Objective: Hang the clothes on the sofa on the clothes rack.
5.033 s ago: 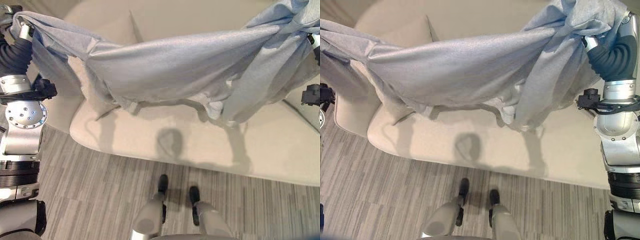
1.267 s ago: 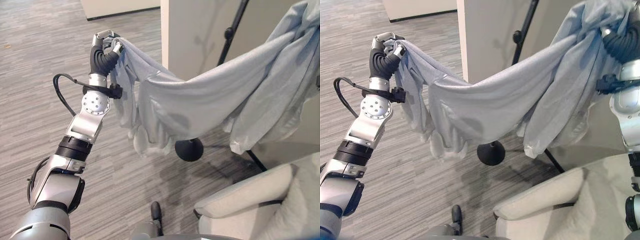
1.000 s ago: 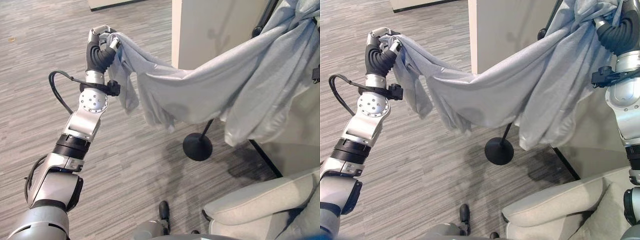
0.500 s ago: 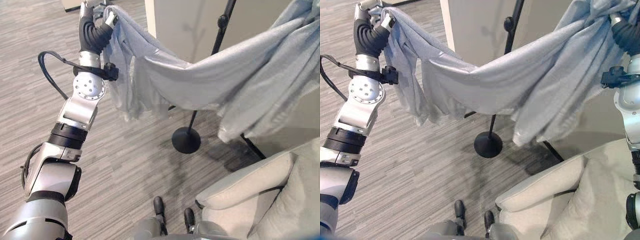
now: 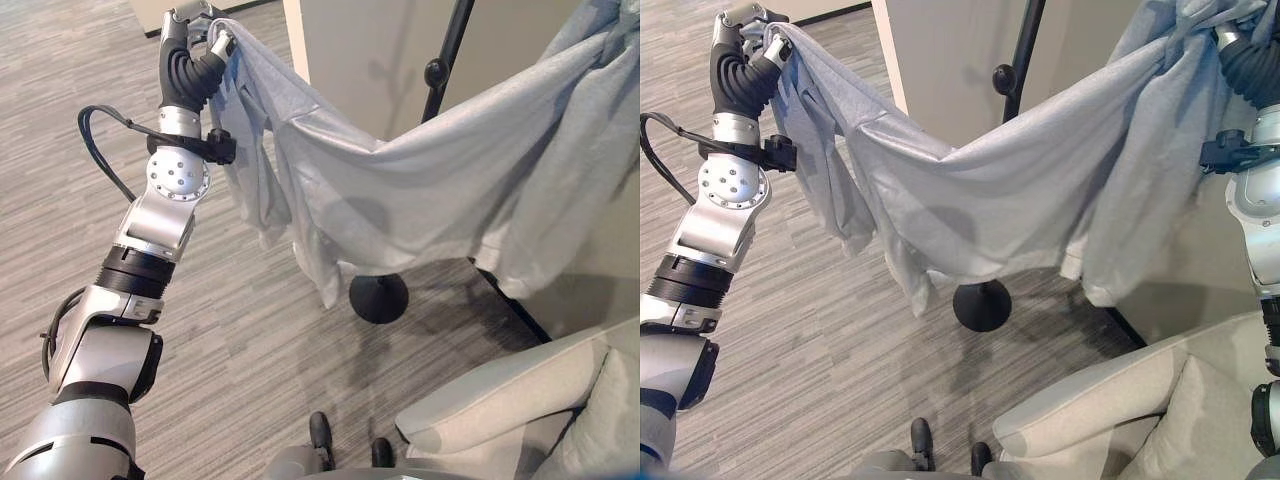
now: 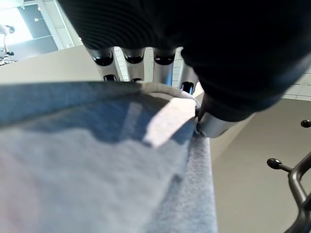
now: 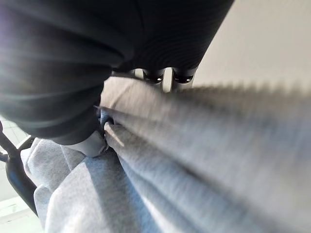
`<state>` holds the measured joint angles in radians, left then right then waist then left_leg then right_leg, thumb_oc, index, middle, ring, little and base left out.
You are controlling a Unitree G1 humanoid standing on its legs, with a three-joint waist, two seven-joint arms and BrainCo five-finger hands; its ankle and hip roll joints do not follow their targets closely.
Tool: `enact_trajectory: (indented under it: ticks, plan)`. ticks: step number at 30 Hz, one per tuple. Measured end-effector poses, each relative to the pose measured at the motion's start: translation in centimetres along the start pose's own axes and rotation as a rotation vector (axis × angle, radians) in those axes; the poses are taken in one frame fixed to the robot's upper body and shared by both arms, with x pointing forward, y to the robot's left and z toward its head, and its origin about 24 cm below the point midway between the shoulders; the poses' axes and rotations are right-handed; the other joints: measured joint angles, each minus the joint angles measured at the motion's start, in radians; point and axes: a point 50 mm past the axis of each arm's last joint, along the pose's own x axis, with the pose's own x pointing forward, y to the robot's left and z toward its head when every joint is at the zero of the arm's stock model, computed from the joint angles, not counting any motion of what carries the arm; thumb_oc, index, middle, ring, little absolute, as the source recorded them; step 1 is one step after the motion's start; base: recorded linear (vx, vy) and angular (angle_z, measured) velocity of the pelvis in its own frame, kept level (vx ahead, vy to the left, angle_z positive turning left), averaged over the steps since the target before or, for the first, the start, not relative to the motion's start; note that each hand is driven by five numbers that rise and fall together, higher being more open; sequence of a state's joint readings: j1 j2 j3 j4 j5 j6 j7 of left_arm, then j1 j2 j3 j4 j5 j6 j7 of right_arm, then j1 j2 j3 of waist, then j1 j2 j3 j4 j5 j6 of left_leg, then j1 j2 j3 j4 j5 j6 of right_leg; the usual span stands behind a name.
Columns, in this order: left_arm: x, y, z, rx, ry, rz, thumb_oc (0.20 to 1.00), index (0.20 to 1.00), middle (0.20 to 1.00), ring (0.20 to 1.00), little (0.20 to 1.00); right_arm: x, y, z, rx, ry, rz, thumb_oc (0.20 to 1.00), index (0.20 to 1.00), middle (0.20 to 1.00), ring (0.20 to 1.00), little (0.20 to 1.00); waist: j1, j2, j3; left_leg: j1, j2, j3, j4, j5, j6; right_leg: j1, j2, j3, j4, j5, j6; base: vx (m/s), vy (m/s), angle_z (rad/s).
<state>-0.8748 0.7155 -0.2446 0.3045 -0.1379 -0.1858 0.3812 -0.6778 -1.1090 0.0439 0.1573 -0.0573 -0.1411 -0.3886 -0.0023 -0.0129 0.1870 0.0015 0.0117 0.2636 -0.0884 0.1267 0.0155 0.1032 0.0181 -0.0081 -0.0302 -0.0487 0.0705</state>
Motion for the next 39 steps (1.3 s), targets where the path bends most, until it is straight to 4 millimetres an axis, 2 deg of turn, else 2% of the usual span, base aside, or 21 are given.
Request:
enact_trajectory:
  ticks: [1,2,3,4,5,8,10,14,16,21,24,31,36,39]
  plan:
    - [0.0,0.1,-0.1,0.002,0.003,0.008,0.200,0.200,0.200,0.200,0.200,0.0,0.1,0.0,0.003,0.001,0.003,0.200,0.200,0.200,0.200,0.200,0.015,0.007,0.002,-0.002,0.020,0.016,0.000,0.006,0.019,-0.066,0.011,0.001,0.084,-0.043,0.035,0.07,-0.029,-0.59]
    - [0.0,0.4,-0.2,0.009,0.007,0.018,0.200,0.200,0.200,0.200,0.200,0.0,0.2,0.1,0.004,-0.004,0.007,0.200,0.200,0.200,0.200,0.200,0.018,0.005,0.000,-0.003,0.026,0.015,0.000,-0.001,0.028,-0.081,0.013,0.000,0.077,-0.073,0.064,0.11,-0.032,-0.50]
    - [0.0,0.7,-0.2,0.012,0.007,0.028,0.200,0.200,0.200,0.200,0.200,0.1,0.0,0.4,0.009,-0.015,-0.002,0.200,0.200,0.200,0.200,0.200,0.012,-0.019,-0.005,-0.006,-0.006,0.020,0.000,-0.006,0.027,-0.027,-0.011,0.002,-0.052,0.001,0.029,0.12,-0.044,-0.26]
    - [-0.3,0.7,-0.5,0.010,0.018,0.030,0.200,0.200,0.200,0.200,0.200,0.2,-0.2,0.6,0.018,-0.024,-0.016,0.200,0.200,0.200,0.200,0.200,0.007,-0.016,-0.004,-0.006,-0.010,0.023,-0.001,-0.006,0.026,-0.023,-0.013,0.001,-0.062,0.022,-0.001,0.12,-0.063,-0.21]
    - [-1.1,1.1,-0.9,-0.006,0.030,0.044,0.200,0.200,0.200,0.200,0.200,-0.4,0.1,0.6,0.045,-0.016,-0.015,0.200,0.200,0.200,0.200,0.200,0.003,-0.015,-0.004,0.019,-0.009,0.025,-0.001,-0.004,0.024,-0.003,-0.014,0.002,-0.062,0.025,-0.003,0.11,-0.062,-0.14]
    - [-2.3,2.0,-1.4,-0.016,0.047,0.081,0.200,0.200,0.200,0.200,0.200,-1.6,-0.9,1.7,0.076,-0.065,-0.033,0.200,0.200,0.200,0.200,0.200,-0.004,-0.016,-0.006,0.024,-0.004,0.024,-0.001,-0.003,0.023,0.004,-0.008,-0.004,-0.062,0.028,-0.002,0.09,-0.037,0.07]
    - [-3.3,3.7,-2.0,-0.016,0.070,0.149,0.200,0.200,0.200,0.200,0.200,-2.8,-1.4,2.1,0.113,-0.082,-0.053,0.200,0.200,0.200,0.200,0.200,-0.010,-0.020,-0.006,0.025,-0.006,0.025,0.000,-0.003,0.023,0.006,-0.010,-0.003,-0.062,0.028,-0.002,0.10,-0.020,0.05]
    - [-3.2,4.8,-1.9,-0.024,0.064,0.209,0.200,0.200,0.200,0.200,0.200,-3.1,-1.4,2.1,0.147,-0.084,-0.076,0.200,0.200,0.200,0.200,0.200,-0.015,-0.023,-0.009,0.031,-0.010,0.024,-0.001,-0.004,0.023,0.013,-0.014,-0.003,-0.062,0.029,0.000,0.04,-0.004,0.03]
    - [-3.2,5.0,-1.9,-0.039,0.065,0.229,0.200,0.200,0.200,0.200,0.200,-3.1,-1.5,2.8,0.158,-0.120,-0.063,0.200,0.200,0.200,0.200,0.200,-0.016,-0.023,-0.009,0.029,-0.010,0.024,-0.001,-0.005,0.020,0.012,-0.013,-0.003,-0.062,0.029,0.000,0.04,0.013,0.04]
    - [-3.1,5.5,-1.7,-0.090,0.061,0.259,0.200,0.200,0.200,0.200,0.200,-2.9,-1.7,4.2,0.180,-0.198,-0.072,0.200,0.200,0.200,0.200,0.200,-0.019,-0.011,-0.018,0.016,0.005,0.026,-0.001,-0.038,-0.018,-0.004,0.001,-0.002,-0.062,0.036,-0.011,0.03,0.021,-0.01]
    - [-2.2,6.1,-1.2,-0.102,0.044,0.268,0.200,0.200,0.200,0.200,0.200,-1.9,-2.1,4.9,0.191,-0.234,-0.109,0.200,0.200,0.200,0.200,0.200,-0.021,-0.009,-0.021,0.013,0.004,0.031,-0.001,-0.048,-0.027,-0.009,0.001,0.000,-0.062,0.044,-0.023,0.01,0.005,-0.01]
    - [3.7,6.9,2.0,-0.061,-0.050,0.259,0.200,0.200,0.200,0.200,0.200,3.5,-2.5,5.9,0.113,-0.269,-0.134,0.200,0.200,0.200,0.200,0.200,-0.017,-0.001,-0.072,-0.024,0.003,0.050,0.000,-0.049,-0.029,-0.051,-0.002,0.011,-0.062,0.058,-0.011,0.01,-0.002,-0.03]
    - [7.5,8.2,3.9,-0.010,-0.037,0.297,0.200,0.200,0.200,0.200,0.200,7.7,-2.5,4.7,-0.023,-0.146,-0.139,0.200,0.200,0.200,0.200,0.200,-0.019,0.001,-0.078,-0.053,0.008,0.074,0.000,-0.046,-0.027,-0.091,0.002,0.030,-0.062,0.068,-0.015,0.01,-0.007,-0.17]
    - [8.5,8.6,4.8,0.010,-0.045,0.310,0.200,0.200,0.200,0.200,0.200,8.6,-2.4,4.8,-0.051,-0.113,-0.145,0.200,0.200,0.200,0.200,0.200,-0.020,0.001,-0.079,-0.055,0.009,0.077,0.000,-0.041,-0.023,-0.096,0.003,0.046,-0.062,0.068,-0.014,-0.04,-0.013,-0.13]
